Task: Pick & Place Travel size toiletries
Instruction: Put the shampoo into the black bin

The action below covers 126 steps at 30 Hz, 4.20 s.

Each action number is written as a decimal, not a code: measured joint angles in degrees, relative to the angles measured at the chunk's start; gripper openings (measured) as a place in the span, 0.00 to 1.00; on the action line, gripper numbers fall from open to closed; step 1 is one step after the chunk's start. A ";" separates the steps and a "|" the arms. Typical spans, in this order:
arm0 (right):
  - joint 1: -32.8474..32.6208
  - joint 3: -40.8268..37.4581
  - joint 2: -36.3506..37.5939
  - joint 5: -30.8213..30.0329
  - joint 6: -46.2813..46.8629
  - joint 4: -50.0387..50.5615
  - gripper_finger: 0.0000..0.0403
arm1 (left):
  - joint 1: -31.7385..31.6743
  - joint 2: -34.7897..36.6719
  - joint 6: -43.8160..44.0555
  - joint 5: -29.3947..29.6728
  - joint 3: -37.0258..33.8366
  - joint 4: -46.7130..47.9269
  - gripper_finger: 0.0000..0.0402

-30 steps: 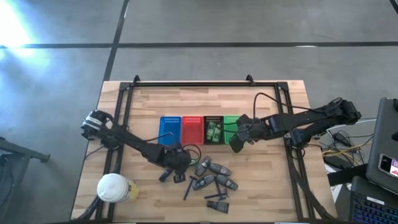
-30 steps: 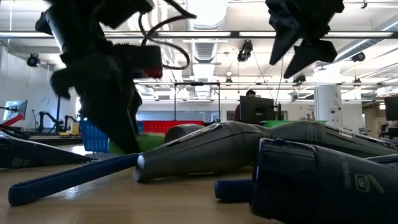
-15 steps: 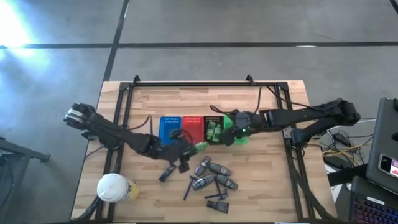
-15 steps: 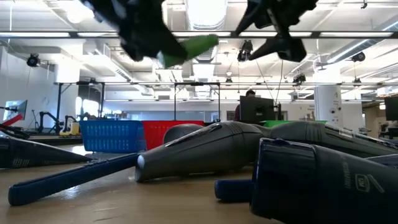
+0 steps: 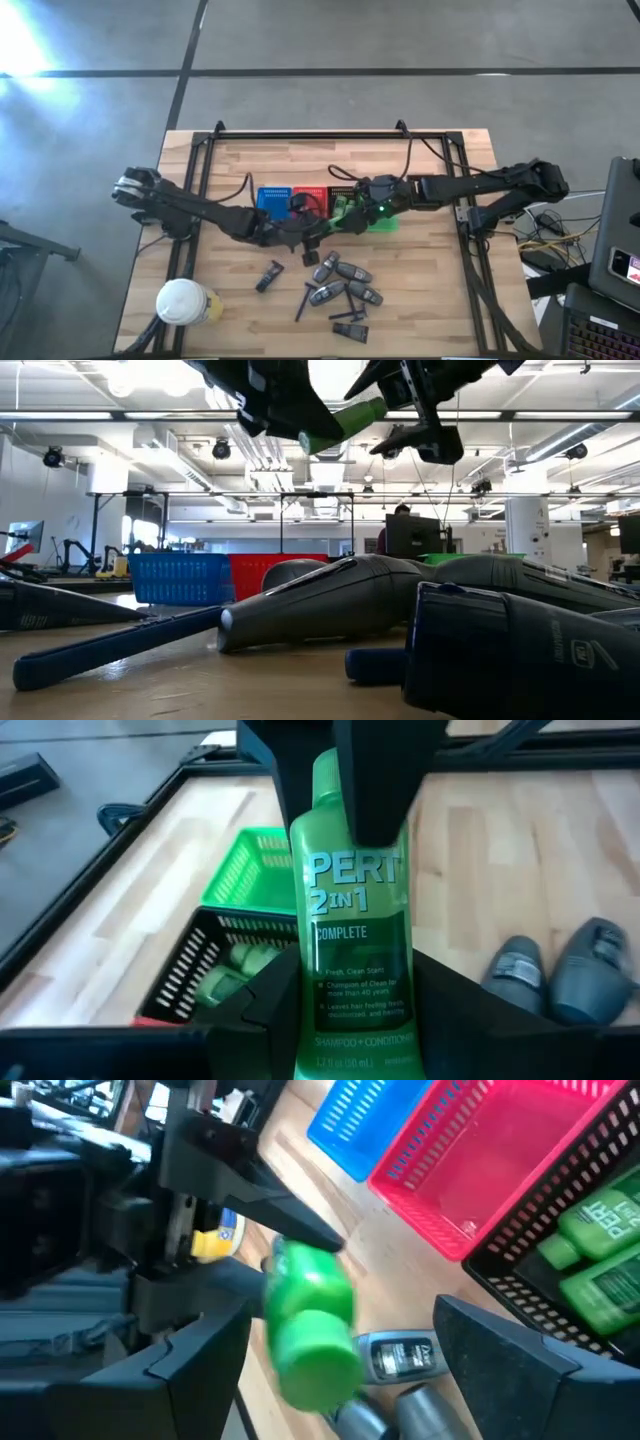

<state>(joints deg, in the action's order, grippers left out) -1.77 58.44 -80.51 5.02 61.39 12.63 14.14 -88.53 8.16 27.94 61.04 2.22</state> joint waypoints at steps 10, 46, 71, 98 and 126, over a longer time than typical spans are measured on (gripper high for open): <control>0.12 0.19 -0.57 0.20 0.63 -0.03 0.70 | -0.95 -1.53 -2.23 -1.33 1.68 1.38 0.37; 1.72 -0.31 -0.70 -0.51 0.51 0.31 0.27 | -1.35 -1.51 -2.07 -0.82 1.60 2.73 0.44; 1.46 0.49 -6.73 -29.42 -10.79 15.38 0.27 | 2.46 4.68 19.84 0.82 1.52 30.53 0.67; -3.90 14.99 -22.40 -39.06 -14.23 29.78 0.63 | 6.54 13.90 29.06 0.89 0.52 47.89 0.66; -2.97 13.89 -18.97 -14.98 -17.98 35.29 0.61 | 7.44 13.90 40.00 -10.99 -5.05 44.92 0.66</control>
<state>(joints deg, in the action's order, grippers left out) -4.75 72.32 -99.48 -9.96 43.42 47.92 21.58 -74.63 48.16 16.95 55.99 47.13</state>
